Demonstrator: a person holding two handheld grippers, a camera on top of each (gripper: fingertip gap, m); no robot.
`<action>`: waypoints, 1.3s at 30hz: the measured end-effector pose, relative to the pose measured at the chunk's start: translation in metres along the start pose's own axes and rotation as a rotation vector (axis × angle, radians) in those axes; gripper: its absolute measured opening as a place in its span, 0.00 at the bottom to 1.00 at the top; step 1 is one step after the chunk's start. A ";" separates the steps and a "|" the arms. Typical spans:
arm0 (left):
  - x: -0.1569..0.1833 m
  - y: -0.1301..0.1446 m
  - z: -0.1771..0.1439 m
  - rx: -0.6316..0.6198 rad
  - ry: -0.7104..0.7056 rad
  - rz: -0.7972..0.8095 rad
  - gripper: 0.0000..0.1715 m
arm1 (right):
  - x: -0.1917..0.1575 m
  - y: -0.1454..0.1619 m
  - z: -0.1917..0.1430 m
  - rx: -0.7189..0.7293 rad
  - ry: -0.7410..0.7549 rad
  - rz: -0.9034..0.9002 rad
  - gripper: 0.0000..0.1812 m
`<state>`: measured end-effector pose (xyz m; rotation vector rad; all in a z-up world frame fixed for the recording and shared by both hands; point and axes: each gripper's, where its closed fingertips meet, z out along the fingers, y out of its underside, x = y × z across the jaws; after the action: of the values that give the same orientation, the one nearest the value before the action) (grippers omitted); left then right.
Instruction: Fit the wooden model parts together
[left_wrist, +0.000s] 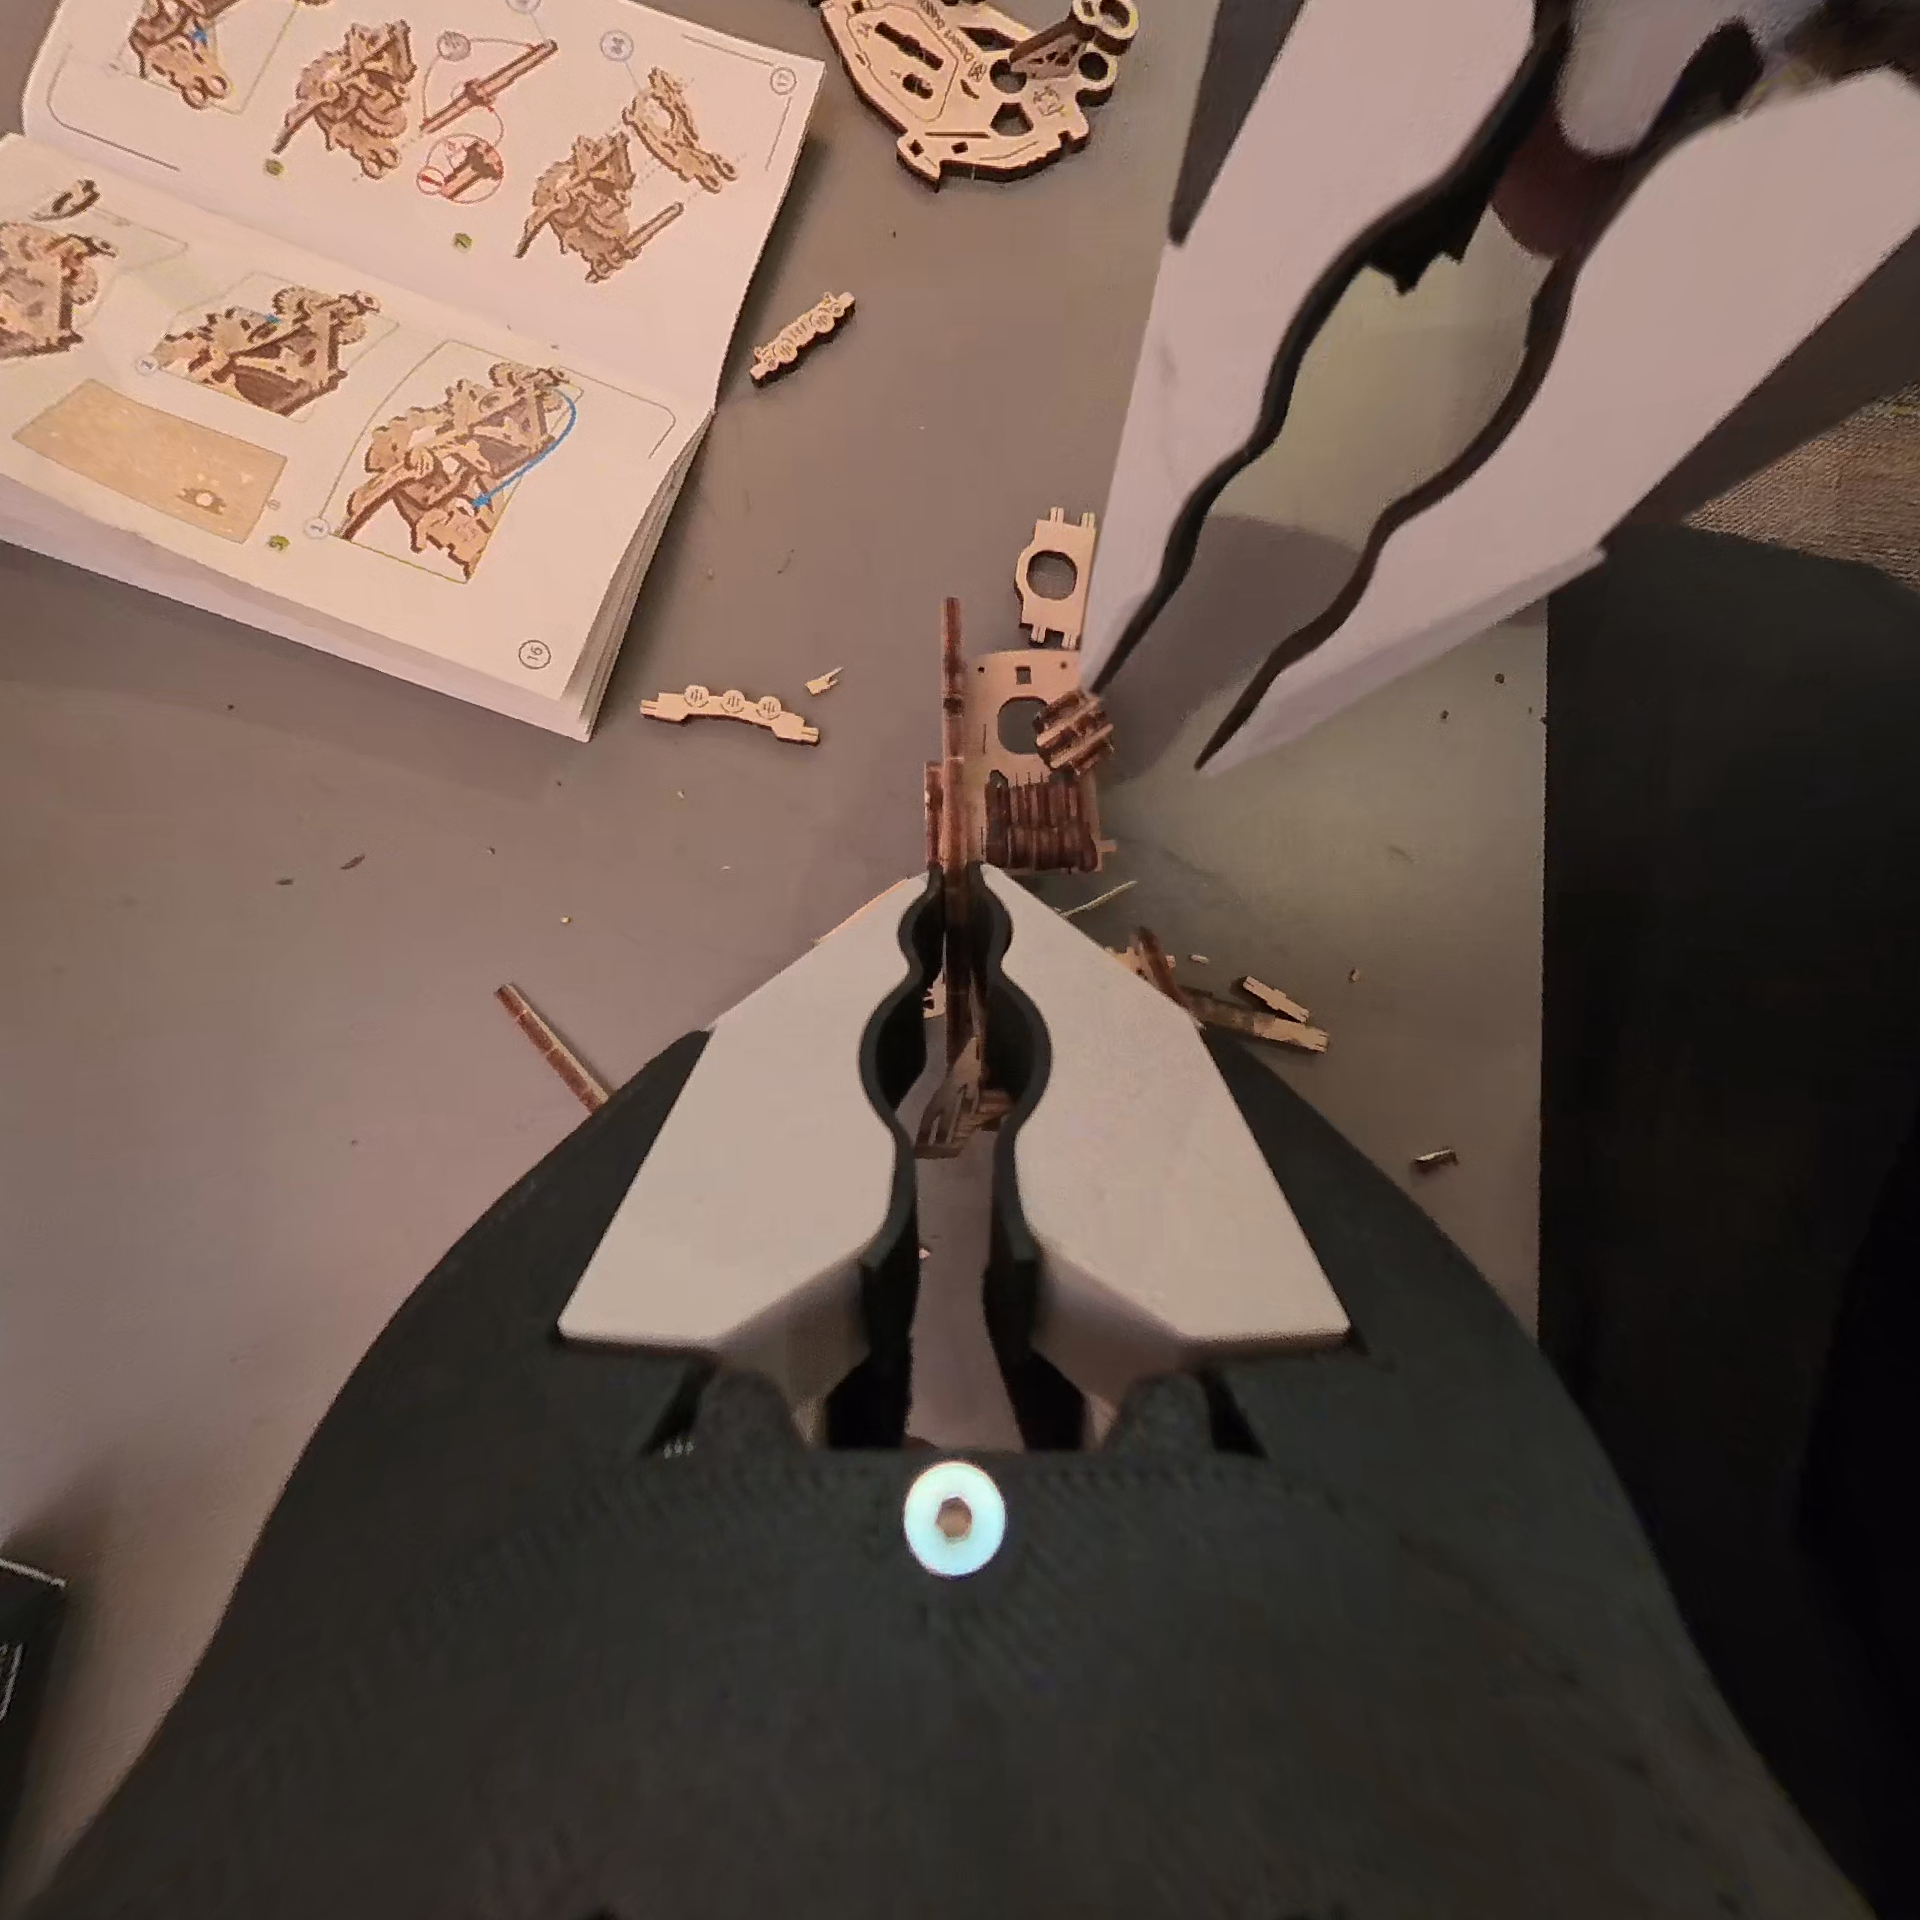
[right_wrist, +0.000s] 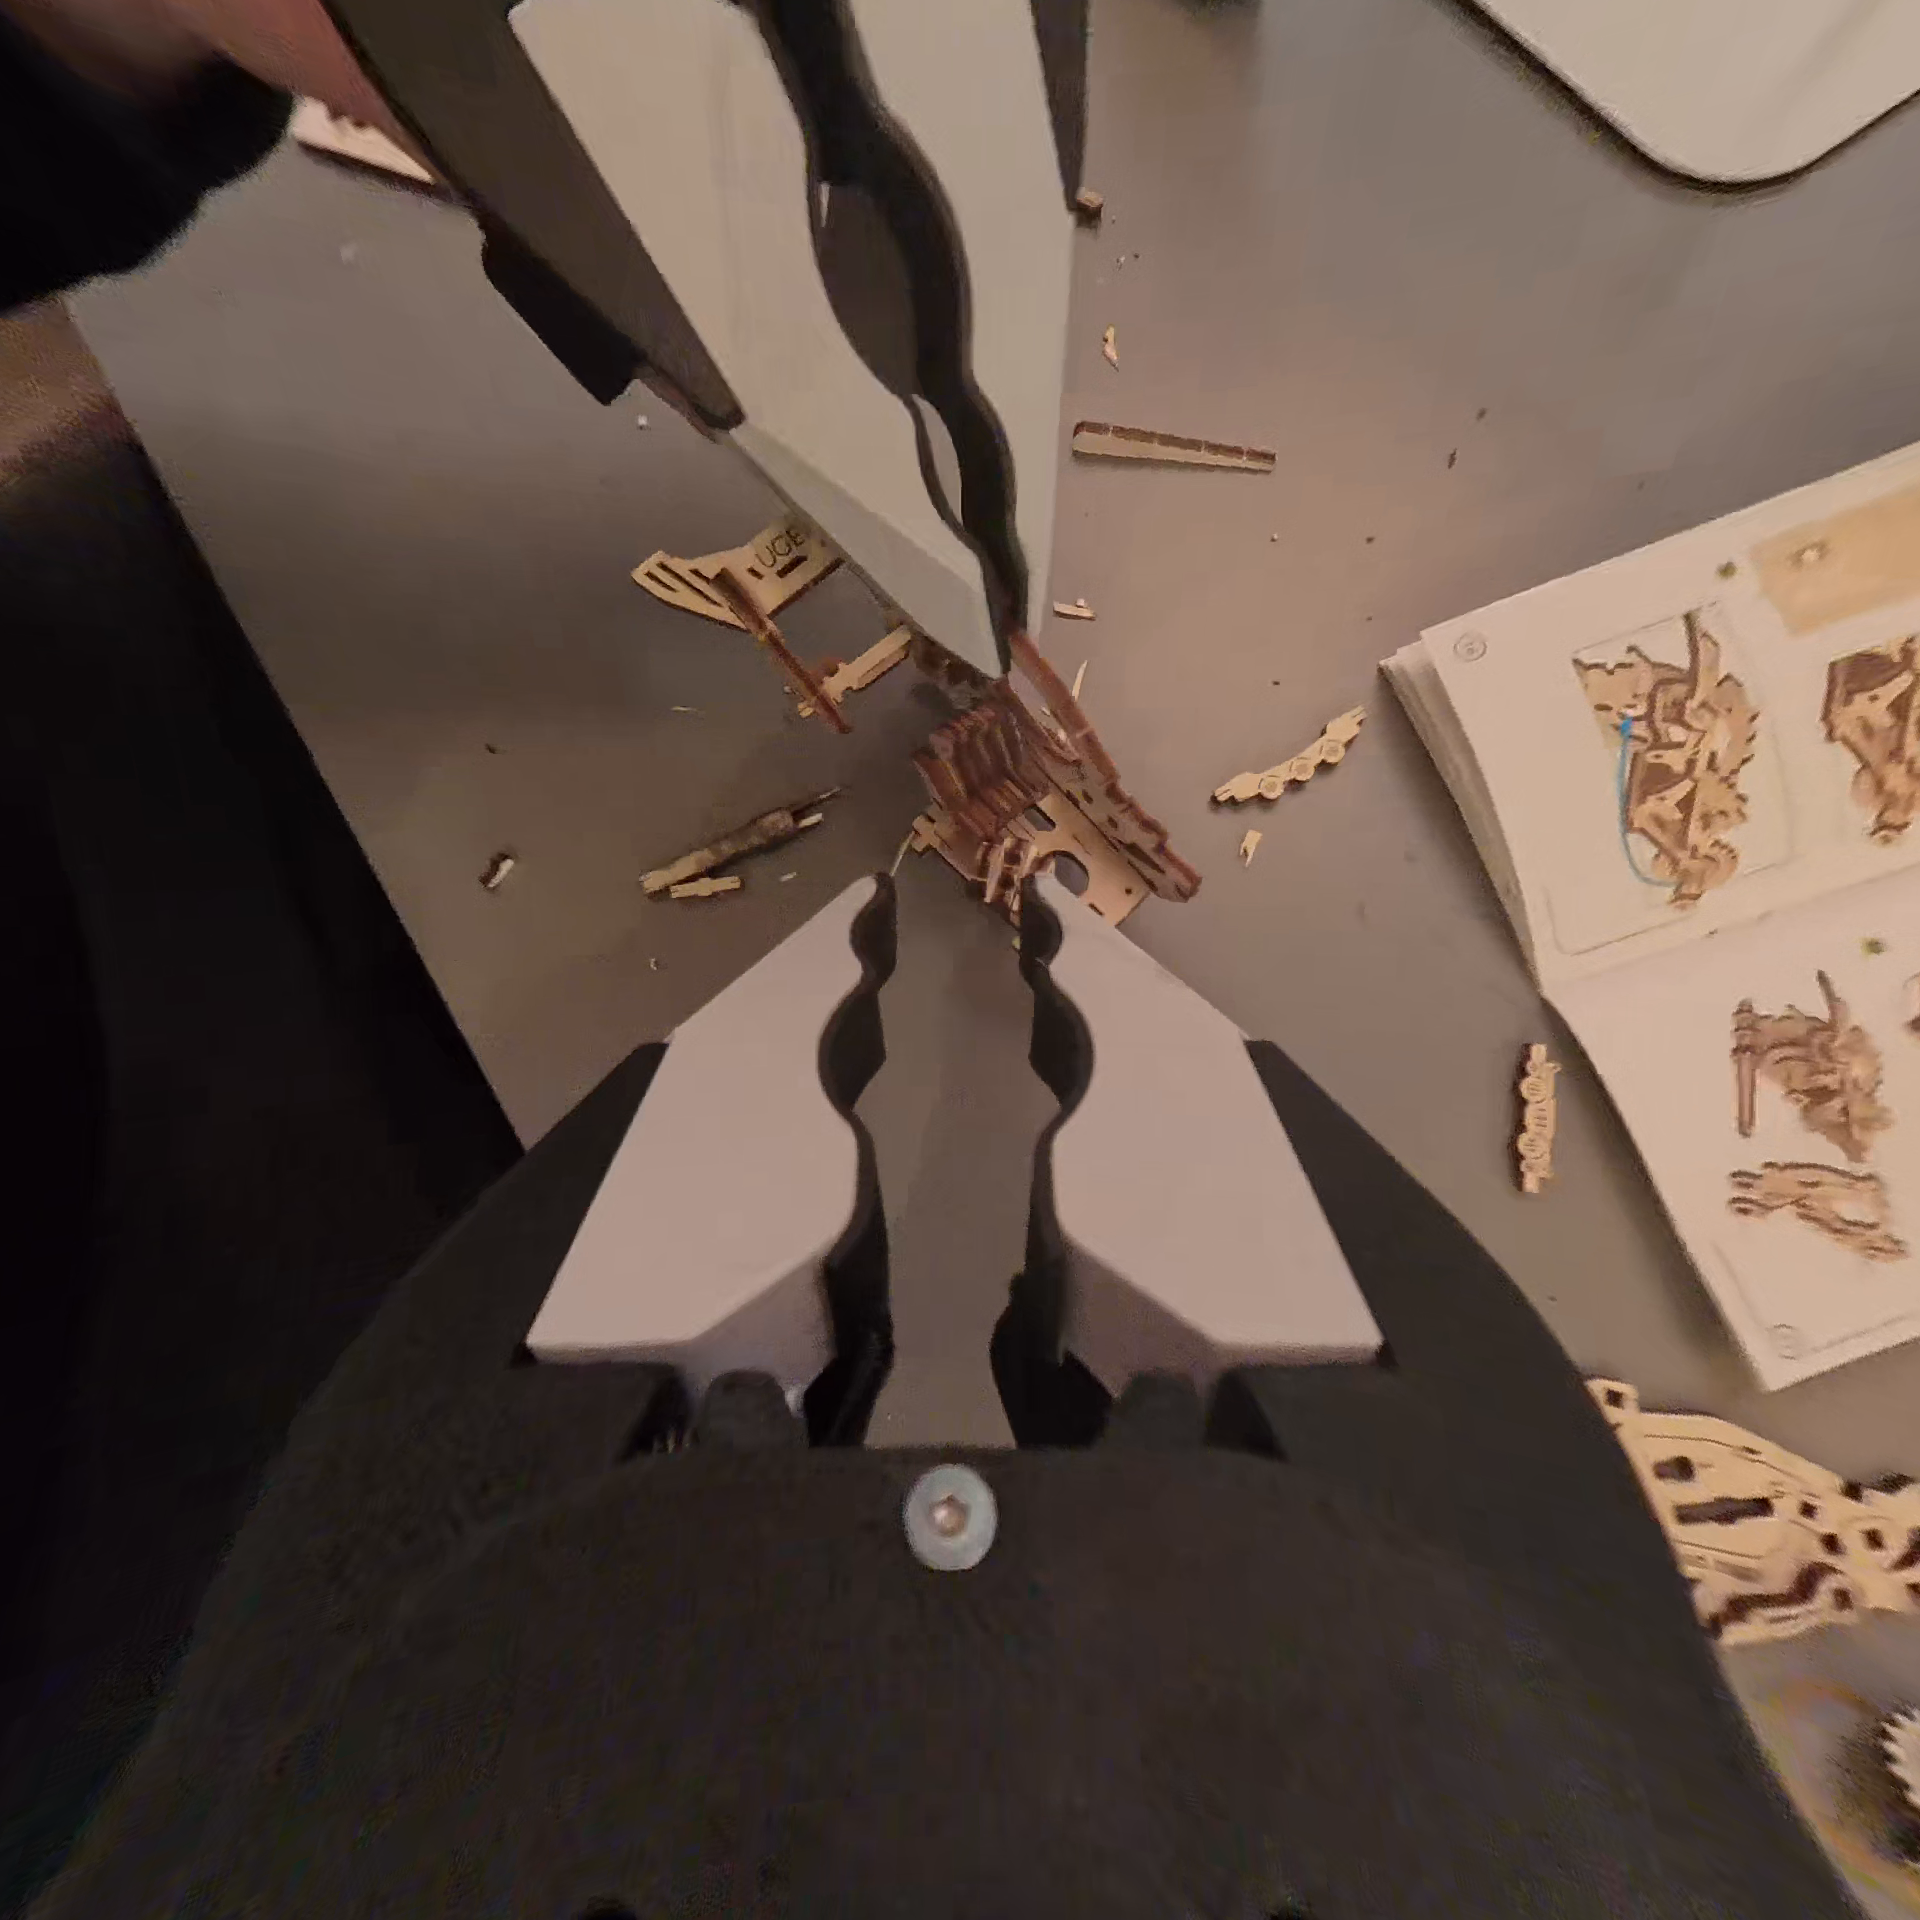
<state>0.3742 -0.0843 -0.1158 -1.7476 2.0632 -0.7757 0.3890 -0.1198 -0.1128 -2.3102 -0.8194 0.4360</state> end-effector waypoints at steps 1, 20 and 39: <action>0.000 -0.001 0.000 0.002 0.000 0.000 0.00 | 0.000 0.000 0.002 -0.011 0.015 -0.013 0.11; 0.001 -0.003 -0.002 0.013 0.001 -0.005 0.00 | 0.022 0.005 0.006 0.008 0.096 0.042 0.06; 0.002 -0.005 -0.004 0.008 -0.014 0.015 0.00 | 0.018 -0.002 0.007 0.044 0.060 0.018 0.05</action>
<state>0.3756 -0.0859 -0.1095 -1.7265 2.0585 -0.7639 0.3983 -0.1032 -0.1186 -2.2810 -0.7527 0.3864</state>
